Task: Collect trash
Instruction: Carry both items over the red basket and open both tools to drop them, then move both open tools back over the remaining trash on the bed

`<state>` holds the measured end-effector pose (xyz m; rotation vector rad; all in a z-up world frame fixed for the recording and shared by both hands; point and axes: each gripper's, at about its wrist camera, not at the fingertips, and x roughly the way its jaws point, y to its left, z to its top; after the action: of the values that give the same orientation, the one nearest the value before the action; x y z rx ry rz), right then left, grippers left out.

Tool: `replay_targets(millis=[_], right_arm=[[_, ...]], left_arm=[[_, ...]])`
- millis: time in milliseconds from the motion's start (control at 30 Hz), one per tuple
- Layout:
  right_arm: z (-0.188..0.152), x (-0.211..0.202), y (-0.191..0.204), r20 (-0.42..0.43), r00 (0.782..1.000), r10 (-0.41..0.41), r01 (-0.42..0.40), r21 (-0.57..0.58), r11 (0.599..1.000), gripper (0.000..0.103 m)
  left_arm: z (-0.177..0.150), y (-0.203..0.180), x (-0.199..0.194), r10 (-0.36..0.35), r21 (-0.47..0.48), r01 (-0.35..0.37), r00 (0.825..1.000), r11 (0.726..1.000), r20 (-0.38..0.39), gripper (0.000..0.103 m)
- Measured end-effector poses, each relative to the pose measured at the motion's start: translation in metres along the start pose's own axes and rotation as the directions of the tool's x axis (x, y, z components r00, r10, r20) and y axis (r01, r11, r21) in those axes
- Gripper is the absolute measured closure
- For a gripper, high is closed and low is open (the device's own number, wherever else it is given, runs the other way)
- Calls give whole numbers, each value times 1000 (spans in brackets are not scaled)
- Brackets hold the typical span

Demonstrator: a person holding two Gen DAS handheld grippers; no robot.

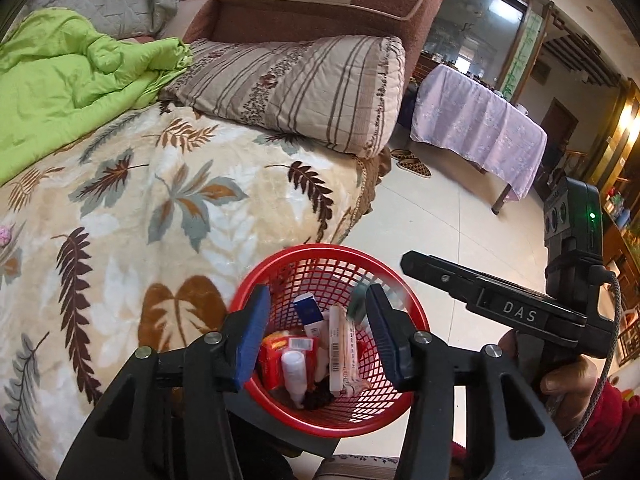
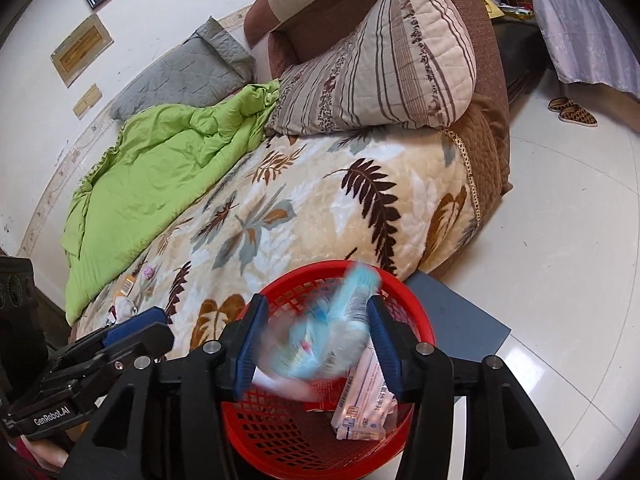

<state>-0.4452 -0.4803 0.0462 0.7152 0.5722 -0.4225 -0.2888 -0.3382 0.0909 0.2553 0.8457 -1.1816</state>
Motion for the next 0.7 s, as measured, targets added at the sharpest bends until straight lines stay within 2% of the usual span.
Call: replay_targets(millis=[100,367,700], right_arm=[[2,-2,3,6,1000,-5,5,-13,1000,47],[2,3,22,-5,1000,-7,7,-46,999,47],[-3,6,64,-11,999,34,-35,-138,990,47]], left_arm=[[-1,8,-6,2,-21,-2,1000,1000,8,53],[-8,17,-27,37,-9,-37,998,999,43,43],[-15,40,-56,78,-42,-74,994,996,83,39]])
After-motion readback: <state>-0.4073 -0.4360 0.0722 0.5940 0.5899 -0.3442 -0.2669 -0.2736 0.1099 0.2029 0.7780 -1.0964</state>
